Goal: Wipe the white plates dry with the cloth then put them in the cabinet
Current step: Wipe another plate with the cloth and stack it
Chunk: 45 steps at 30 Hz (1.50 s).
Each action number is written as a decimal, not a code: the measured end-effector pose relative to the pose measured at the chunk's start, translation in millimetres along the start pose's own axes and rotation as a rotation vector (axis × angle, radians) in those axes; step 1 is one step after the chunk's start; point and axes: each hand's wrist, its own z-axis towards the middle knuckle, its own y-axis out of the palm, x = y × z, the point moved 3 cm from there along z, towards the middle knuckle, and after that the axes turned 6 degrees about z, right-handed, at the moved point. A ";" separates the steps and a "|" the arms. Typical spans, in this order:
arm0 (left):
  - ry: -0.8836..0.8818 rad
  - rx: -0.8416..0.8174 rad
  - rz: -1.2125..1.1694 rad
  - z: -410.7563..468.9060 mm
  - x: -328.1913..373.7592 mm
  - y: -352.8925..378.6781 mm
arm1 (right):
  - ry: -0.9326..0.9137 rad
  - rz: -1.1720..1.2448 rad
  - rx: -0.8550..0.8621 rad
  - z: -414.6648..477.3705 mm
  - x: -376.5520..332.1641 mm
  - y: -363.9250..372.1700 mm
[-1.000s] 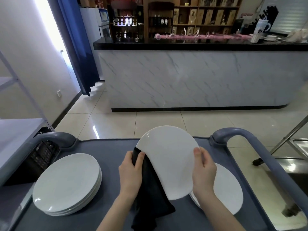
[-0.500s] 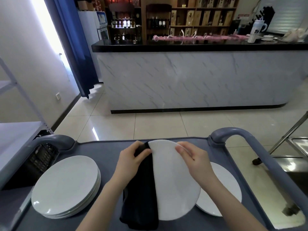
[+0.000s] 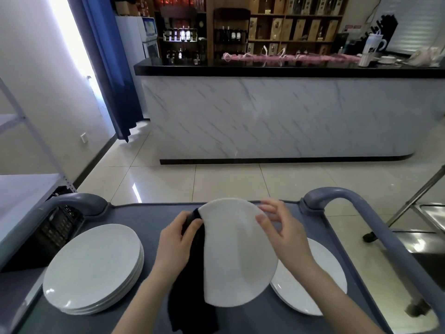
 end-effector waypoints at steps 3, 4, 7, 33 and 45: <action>0.104 -0.160 0.074 6.5 15.5 6.4 | -0.044 -0.288 -0.308 19.6 -12.1 8.5; 0.119 -0.184 0.076 7.3 18.2 8.7 | -0.029 -0.309 -0.347 23.4 -12.9 10.5; 0.113 -0.170 0.064 4.9 17.2 15.4 | 0.002 -0.119 -0.324 25.2 -9.2 14.0; 0.074 -0.184 0.051 9.1 9.0 17.7 | -0.017 0.004 -0.190 11.3 -9.0 19.9; -0.310 0.213 -0.248 -25.7 -25.3 16.7 | 0.194 0.237 0.282 -19.1 16.1 25.2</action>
